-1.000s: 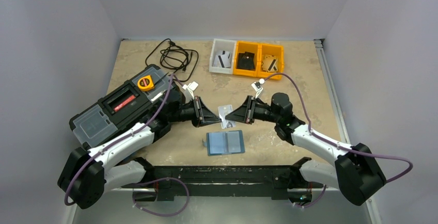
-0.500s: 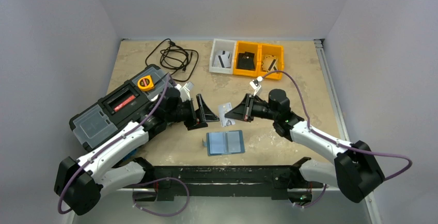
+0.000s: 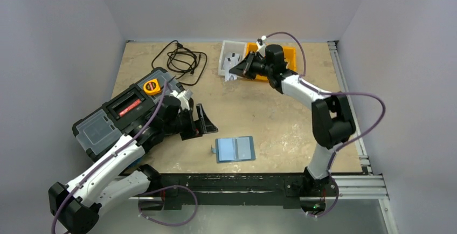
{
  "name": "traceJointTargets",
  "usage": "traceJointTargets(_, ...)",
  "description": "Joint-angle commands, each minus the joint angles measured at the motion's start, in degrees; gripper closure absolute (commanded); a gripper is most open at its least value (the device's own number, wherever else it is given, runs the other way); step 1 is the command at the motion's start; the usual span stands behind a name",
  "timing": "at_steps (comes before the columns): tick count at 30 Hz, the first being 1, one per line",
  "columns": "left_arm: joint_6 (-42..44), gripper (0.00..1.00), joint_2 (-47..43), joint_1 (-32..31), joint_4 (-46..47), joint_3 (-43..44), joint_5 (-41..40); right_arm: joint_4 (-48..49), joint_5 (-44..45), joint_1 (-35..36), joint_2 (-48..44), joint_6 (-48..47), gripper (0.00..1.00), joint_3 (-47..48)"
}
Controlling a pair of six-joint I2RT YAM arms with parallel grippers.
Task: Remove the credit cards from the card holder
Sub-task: Place the credit card in the storage box.
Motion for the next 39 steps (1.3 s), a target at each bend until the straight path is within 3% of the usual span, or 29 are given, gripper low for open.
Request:
traceJointTargets(1, 2.5, 0.14, -3.1, -0.3, -4.1, 2.1, -3.2, -7.3, 4.1, -2.1, 10.5, -3.8, 1.00, 16.9)
traceJointTargets(9, 3.1, 0.14, -5.8, -0.3, -7.7, 2.8, -4.4, -21.0, 10.2, -4.1, 28.6, -7.5, 1.00, 42.3)
traceJointTargets(14, 2.7, 0.14, -6.7, -0.3, -8.0, 2.7, -4.3, -25.1, 11.0, -4.7, 37.1, -8.3, 1.00, 52.1)
traceJointTargets(20, 2.6, 0.14, -6.7, -0.4, -8.3, 2.6, -4.3, -25.4, 11.5, -4.8, 40.6, -8.2, 0.96, 55.7)
traceJointTargets(25, 2.3, 0.14, -6.5, -0.4, -7.9, 2.8, -3.8, -26.9, 11.6, -4.8, 42.2, -8.7, 0.72, 59.2)
traceJointTargets(29, 2.3, 0.14, -7.3, -0.4, -8.3, 2.6, -4.0, -27.4, 12.1, -4.8, 40.7, -9.1, 0.60, 59.8)
traceJointTargets(39, 2.8, 0.14, -6.2, -1.5, -7.1, 2.5, -3.8, -31.1, 15.2, -4.8, 31.5, -10.1, 0.51, 53.7)
